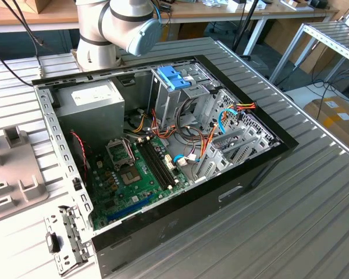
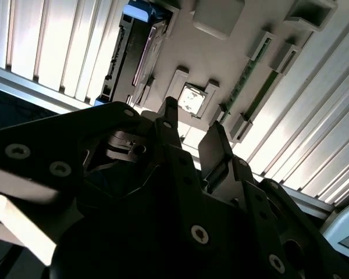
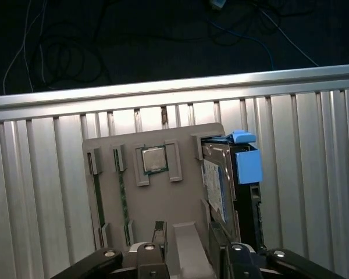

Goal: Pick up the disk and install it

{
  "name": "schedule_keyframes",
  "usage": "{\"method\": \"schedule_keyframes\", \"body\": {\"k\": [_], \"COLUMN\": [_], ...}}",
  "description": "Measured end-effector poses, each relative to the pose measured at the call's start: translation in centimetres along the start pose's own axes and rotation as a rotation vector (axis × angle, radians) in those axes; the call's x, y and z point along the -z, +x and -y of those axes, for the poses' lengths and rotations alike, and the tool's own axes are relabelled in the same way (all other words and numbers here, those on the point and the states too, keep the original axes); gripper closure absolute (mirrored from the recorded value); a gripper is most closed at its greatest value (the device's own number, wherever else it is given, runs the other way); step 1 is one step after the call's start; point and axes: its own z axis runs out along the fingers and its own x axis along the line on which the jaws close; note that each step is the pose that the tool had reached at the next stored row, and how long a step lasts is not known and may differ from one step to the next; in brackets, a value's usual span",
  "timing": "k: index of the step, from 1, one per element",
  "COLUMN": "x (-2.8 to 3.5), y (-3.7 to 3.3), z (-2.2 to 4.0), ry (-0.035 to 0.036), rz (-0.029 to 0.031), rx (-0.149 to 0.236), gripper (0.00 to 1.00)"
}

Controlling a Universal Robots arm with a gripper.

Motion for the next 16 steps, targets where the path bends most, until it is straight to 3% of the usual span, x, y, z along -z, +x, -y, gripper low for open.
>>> {"method": "schedule_keyframes", "body": {"k": [16], "x": [-0.14], "y": [-0.13], "z": [-0.01], "ry": [-0.0002], "rz": [0.0000], "rx": [0.003], "gripper": [0.58]}}
